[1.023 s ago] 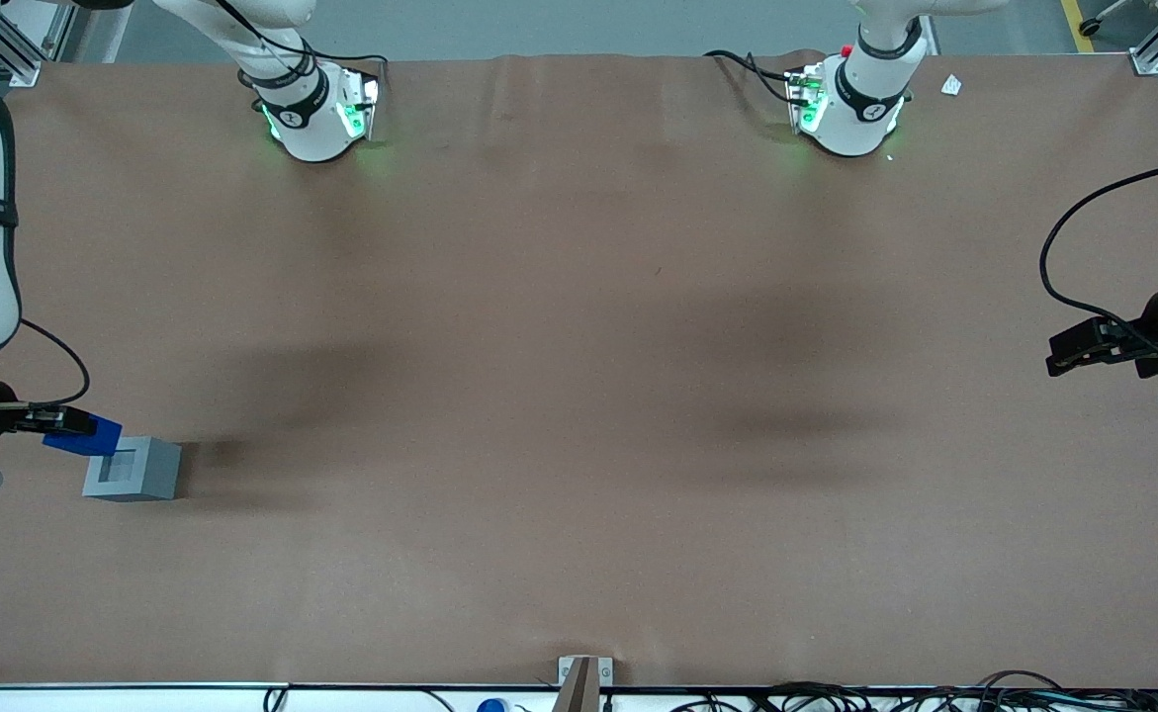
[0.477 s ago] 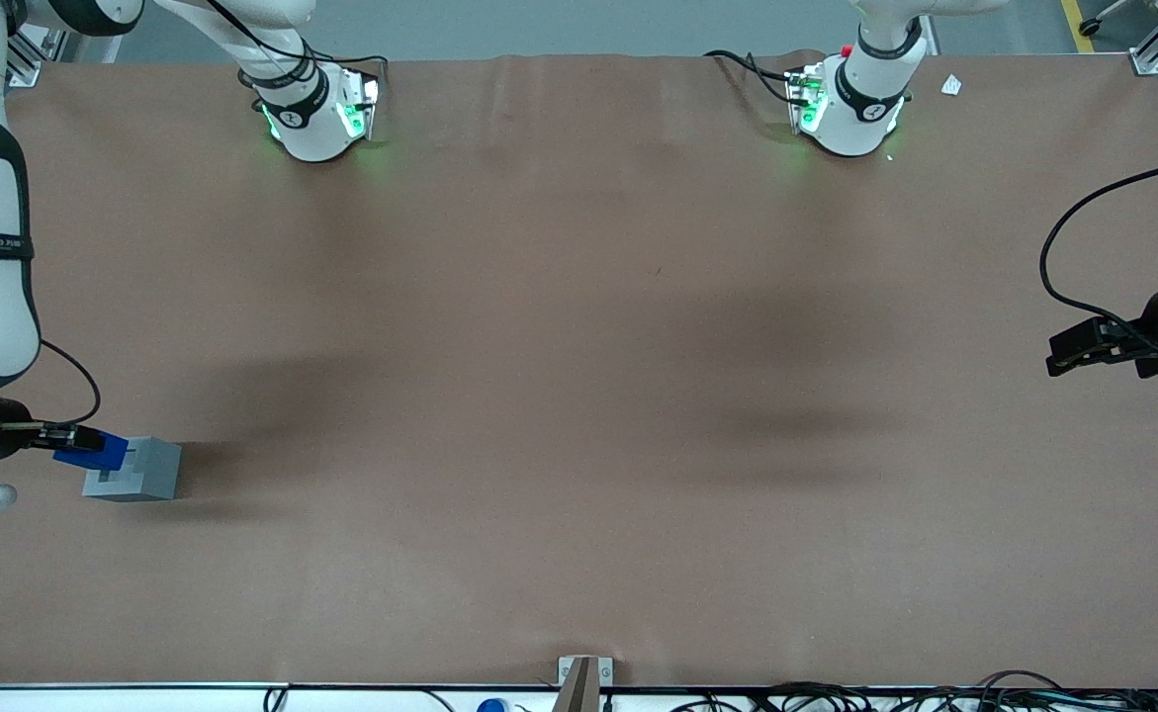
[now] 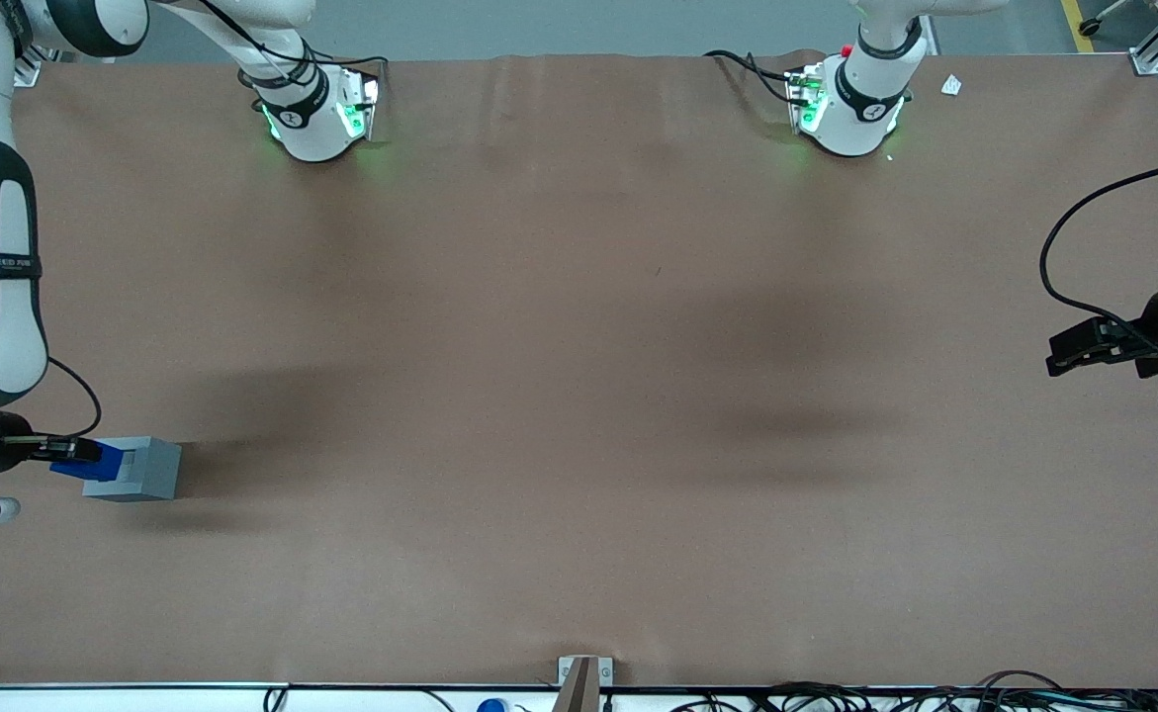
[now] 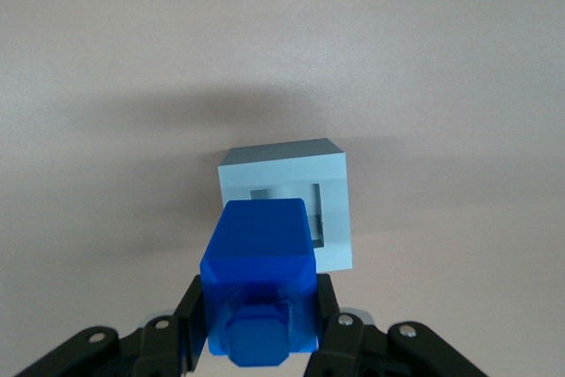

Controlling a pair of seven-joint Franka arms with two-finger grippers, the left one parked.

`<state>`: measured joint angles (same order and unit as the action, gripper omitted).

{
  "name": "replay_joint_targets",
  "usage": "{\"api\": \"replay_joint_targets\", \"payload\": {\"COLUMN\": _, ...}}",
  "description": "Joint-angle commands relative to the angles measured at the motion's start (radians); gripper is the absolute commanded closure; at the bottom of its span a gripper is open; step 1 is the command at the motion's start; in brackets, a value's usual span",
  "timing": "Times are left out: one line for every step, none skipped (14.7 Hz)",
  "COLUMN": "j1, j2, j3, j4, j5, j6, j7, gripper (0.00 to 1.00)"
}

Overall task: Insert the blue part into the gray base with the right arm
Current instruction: 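Align the held blue block above the gray base's square opening, then lower the blue block into the gray base's opening with the right gripper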

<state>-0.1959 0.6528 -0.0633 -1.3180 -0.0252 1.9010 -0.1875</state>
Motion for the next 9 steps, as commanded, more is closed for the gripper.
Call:
{"api": "replay_joint_targets", "payload": {"j1": -0.016, "j2": 0.019, "j3": 0.014, "j4": 0.033, "j5": -0.027, "j6": -0.008, "j7": -0.015, "gripper": 1.0}}
{"api": "replay_joint_targets", "payload": {"j1": -0.02, "j2": 0.022, "j3": 0.014, "j4": 0.033, "j5": -0.03, "j6": -0.007, "j7": -0.026, "gripper": 1.0}}
{"api": "replay_joint_targets", "payload": {"j1": -0.026, "j2": 0.025, "j3": 0.014, "j4": 0.031, "j5": -0.03, "j6": 0.0, "j7": -0.029, "gripper": 1.0}}
{"api": "replay_joint_targets", "payload": {"j1": -0.03, "j2": 0.034, "j3": 0.014, "j4": 0.031, "j5": -0.03, "j6": 0.01, "j7": -0.03, "gripper": 0.99}}
{"api": "replay_joint_targets", "payload": {"j1": -0.031, "j2": 0.037, "j3": 0.014, "j4": 0.03, "j5": -0.03, "j6": 0.015, "j7": -0.032, "gripper": 1.0}}
{"api": "replay_joint_targets", "payload": {"j1": -0.036, "j2": 0.042, "j3": 0.014, "j4": 0.029, "j5": -0.029, "j6": 0.016, "j7": -0.042, "gripper": 1.0}}
{"api": "replay_joint_targets", "payload": {"j1": -0.037, "j2": 0.044, "j3": 0.014, "j4": 0.026, "j5": -0.029, "j6": 0.018, "j7": -0.055, "gripper": 0.99}}
{"api": "replay_joint_targets", "payload": {"j1": -0.042, "j2": 0.045, "j3": 0.016, "j4": 0.023, "j5": -0.027, "j6": 0.018, "j7": -0.056, "gripper": 1.0}}
{"api": "replay_joint_targets", "payload": {"j1": -0.045, "j2": 0.045, "j3": 0.016, "j4": 0.022, "j5": -0.025, "j6": 0.018, "j7": -0.058, "gripper": 1.0}}
